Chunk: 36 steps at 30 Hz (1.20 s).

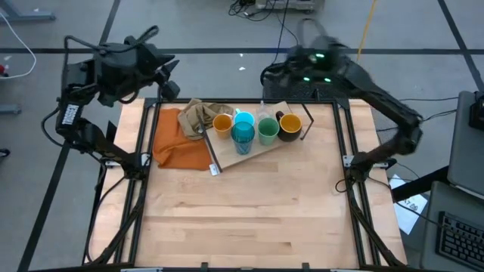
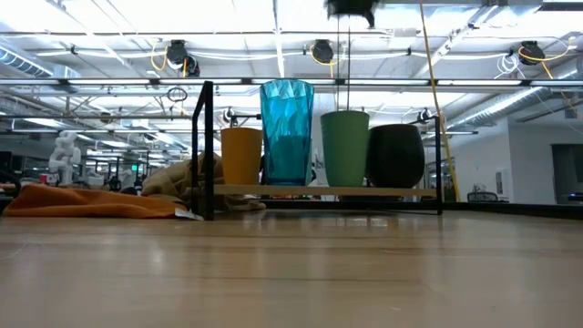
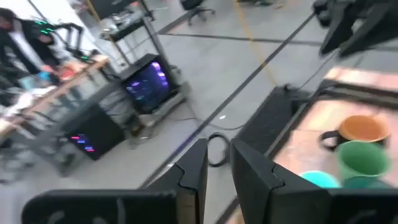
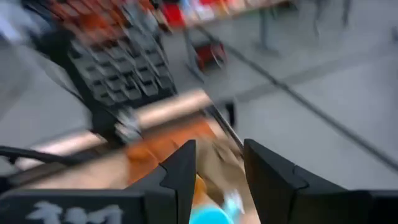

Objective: Stack small to large cups/mugs on shelf
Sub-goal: Return to Home Position

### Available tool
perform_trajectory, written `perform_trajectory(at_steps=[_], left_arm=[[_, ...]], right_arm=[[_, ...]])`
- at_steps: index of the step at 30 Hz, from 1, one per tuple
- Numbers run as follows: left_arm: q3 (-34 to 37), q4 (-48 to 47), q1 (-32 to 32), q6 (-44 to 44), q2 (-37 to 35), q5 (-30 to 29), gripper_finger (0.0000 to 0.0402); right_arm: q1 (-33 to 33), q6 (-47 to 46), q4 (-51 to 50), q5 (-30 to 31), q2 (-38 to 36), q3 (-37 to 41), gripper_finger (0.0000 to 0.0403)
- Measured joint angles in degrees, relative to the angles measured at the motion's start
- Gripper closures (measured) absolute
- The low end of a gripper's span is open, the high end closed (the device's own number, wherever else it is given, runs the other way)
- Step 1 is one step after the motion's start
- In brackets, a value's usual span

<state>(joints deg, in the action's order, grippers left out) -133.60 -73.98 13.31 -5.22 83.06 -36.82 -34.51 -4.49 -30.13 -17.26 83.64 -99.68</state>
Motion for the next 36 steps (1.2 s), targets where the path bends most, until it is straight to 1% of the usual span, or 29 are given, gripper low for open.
perform_trajectory(at_steps=[3,5,7,10,11,12,14,16,19,21,25,27,29,32,36], left_arm=[[0.02,1.56,-0.08,2.33,-1.29,4.01,0.0330],[0.02,1.93,-0.08,4.24,-2.22,8.15,0.0330],[0.02,3.14,-0.10,6.35,-3.16,12.81,0.0330],[0.02,4.82,-0.29,8.03,-4.26,21.79,0.0330],[0.03,4.93,-0.60,8.31,-4.70,24.10,0.0330],[0.04,4.81,-1.12,8.53,-5.11,25.09,0.0330],[0.13,4.76,-2.29,8.48,-6.54,25.22,0.0330],[0.18,4.45,-2.96,7.51,-9.18,23.82,0.0330],[0.15,2.59,-3.01,7.02,-15.59,23.31,0.0330],[0.04,-0.61,-3.01,7.64,-20.37,24.44,0.0330],[0.49,-10.87,-2.35,15.88,-29.05,23.67,0.0330],[2.73,-12.84,-1.12,18.00,-31.62,23.32,0.0330],[5.86,-11.62,1.10,17.70,-33.44,26.09,0.0330],[11.96,-11.89,4.87,16.22,-36.70,29.57,0.0330],[21.28,-11.09,8.38,18.93,-43.77,30.83,0.0330]], right_arm=[[3.84,-1.35,2.10,0.43,-5.89,-0.09,0.0281],[6.49,-2.71,2.51,0.47,-8.72,-0.13,0.0281],[9.50,-4.51,3.04,0.50,-10.37,-0.13,0.0281],[14.20,-5.34,4.22,0.66,-11.81,-0.09,0.0281],[15.56,-5.30,4.12,0.64,-12.54,-0.05,0.0281],[16.69,-4.81,3.38,0.57,-13.29,-0.04,0.0281],[18.25,-3.16,0.44,0.67,-15.92,-0.04,0.0281],[18.85,-1.09,-3.55,1.81,-19.59,-0.04,0.0281],[19.00,0.96,-8.21,6.27,-26.57,-0.04,0.0281],[18.87,1.65,-10.69,8.50,-31.91,-0.07,0.0281],[18.79,1.33,-20.33,9.70,-41.64,-0.21,0.0282],[18.79,-2.57,-25.46,9.87,-45.62,0.62,0.0282],[18.78,-4.72,-27.59,9.95,-49.65,3.17,0.0282],[18.22,-5.41,-28.02,9.73,-56.96,8.70,0.0282],[17.95,-6.94,-26.47,10.02,-67.53,17.00,0.0282]])
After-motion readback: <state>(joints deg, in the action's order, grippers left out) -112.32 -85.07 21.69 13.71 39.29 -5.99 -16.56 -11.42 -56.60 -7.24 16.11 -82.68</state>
